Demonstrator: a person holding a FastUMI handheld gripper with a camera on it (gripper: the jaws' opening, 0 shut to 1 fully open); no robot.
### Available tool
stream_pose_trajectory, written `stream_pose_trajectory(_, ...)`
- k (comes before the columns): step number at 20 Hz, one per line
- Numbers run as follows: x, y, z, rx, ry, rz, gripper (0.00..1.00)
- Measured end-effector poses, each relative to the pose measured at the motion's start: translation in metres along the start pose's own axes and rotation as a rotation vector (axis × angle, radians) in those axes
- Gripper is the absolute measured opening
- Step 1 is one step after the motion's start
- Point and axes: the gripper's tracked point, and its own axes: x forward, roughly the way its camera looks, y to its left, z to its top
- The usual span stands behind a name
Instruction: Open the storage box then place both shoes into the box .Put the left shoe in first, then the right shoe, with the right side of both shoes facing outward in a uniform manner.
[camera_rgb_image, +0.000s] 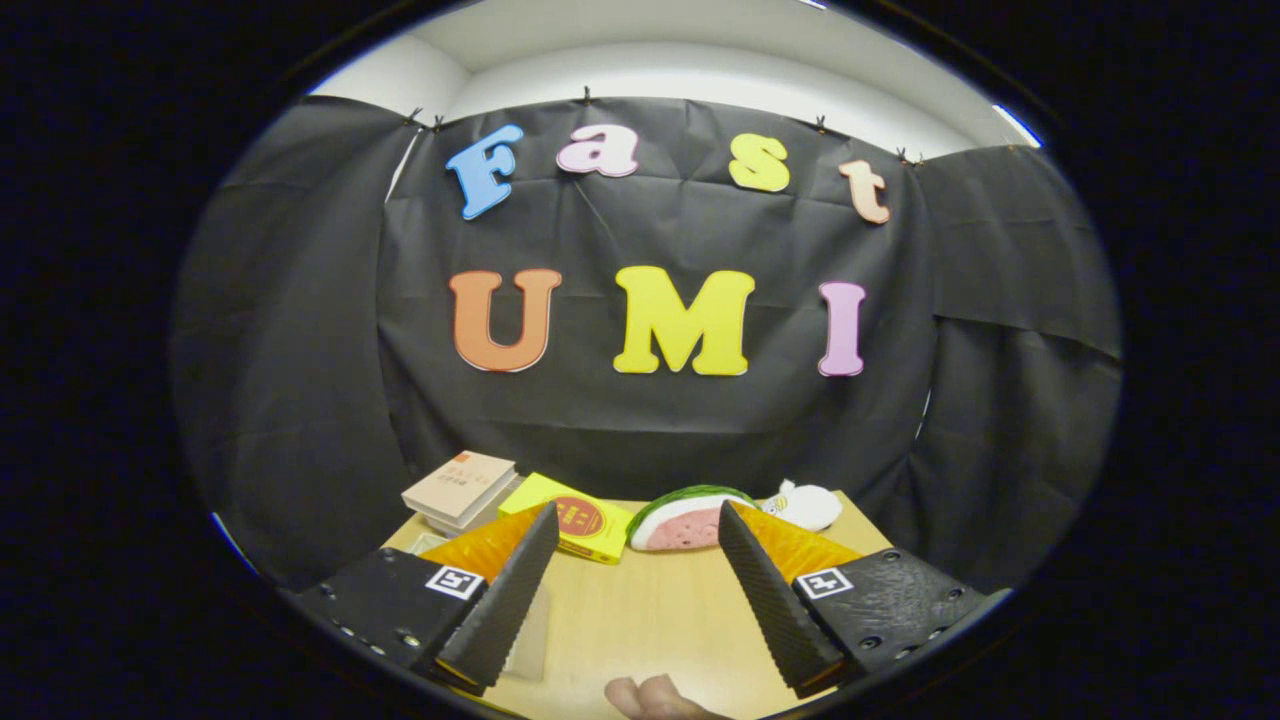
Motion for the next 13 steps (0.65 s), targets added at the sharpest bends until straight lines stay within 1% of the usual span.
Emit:
stream_pose_trajectory(5, -0.014, 0.000, 0.020, 0.021, -0.014, 0.039, 0.97)
stream_pose_trajectory(8, -0.026, 0.010, 0.036, 0.030, -0.045, 0.068, 0.97)
stream_pose_trajectory(13, -0.036, 0.017, 0.056, 0.034, -0.086, 0.084, 0.97)
